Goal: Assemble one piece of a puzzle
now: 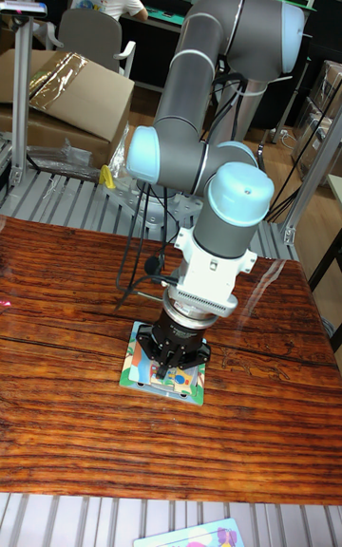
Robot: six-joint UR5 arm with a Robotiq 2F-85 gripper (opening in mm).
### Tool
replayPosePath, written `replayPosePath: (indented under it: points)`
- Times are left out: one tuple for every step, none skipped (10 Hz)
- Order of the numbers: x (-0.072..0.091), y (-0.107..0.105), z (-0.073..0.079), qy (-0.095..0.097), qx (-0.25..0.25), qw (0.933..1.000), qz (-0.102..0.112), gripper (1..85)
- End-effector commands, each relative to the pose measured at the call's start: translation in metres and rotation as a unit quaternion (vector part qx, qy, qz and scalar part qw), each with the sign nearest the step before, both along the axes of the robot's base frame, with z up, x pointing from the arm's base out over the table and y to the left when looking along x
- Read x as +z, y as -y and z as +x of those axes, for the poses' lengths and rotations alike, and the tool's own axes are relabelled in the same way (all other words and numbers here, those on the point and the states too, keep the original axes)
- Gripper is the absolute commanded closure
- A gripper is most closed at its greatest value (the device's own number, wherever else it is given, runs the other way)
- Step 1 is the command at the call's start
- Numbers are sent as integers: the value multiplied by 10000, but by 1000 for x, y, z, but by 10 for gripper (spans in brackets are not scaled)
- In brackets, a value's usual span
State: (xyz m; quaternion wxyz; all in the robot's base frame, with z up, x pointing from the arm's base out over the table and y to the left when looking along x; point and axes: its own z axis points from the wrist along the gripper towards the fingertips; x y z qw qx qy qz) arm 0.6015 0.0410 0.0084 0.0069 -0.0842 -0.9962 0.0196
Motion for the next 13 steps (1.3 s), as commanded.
replayPosePath:
  points:
    - [-3, -2, 1, 17, -91, 9999, 62, 843]
    - [-3, -3, 1, 25, -98, 9999, 62, 843]
    - [-4, -1, 2, 33, -98, 9999, 47, 843]
    - [-3, -1, 1, 10, -91, 10000, 39, 843]
    - [2, -2, 0, -21, -92, 9999, 39, 843]
    - [7, -1, -1, -59, -86, 9999, 39, 843]
    - [9, 1, 0, -83, -72, 9999, 39, 843]
    - [7, 1, 1, -76, -64, 9999, 31, 843]
    - [7, 3, 1, -68, -56, 10000, 9, 843]
    - [7, 3, 1, -69, -49, 10000, 1, 843]
    - [7, 3, 2, -54, -40, 10000, 1, 843]
    - [7, 4, 2, -54, -33, 10000, -6, 843]
    - [7, 5, 2, -70, -26, 10000, -21, 843]
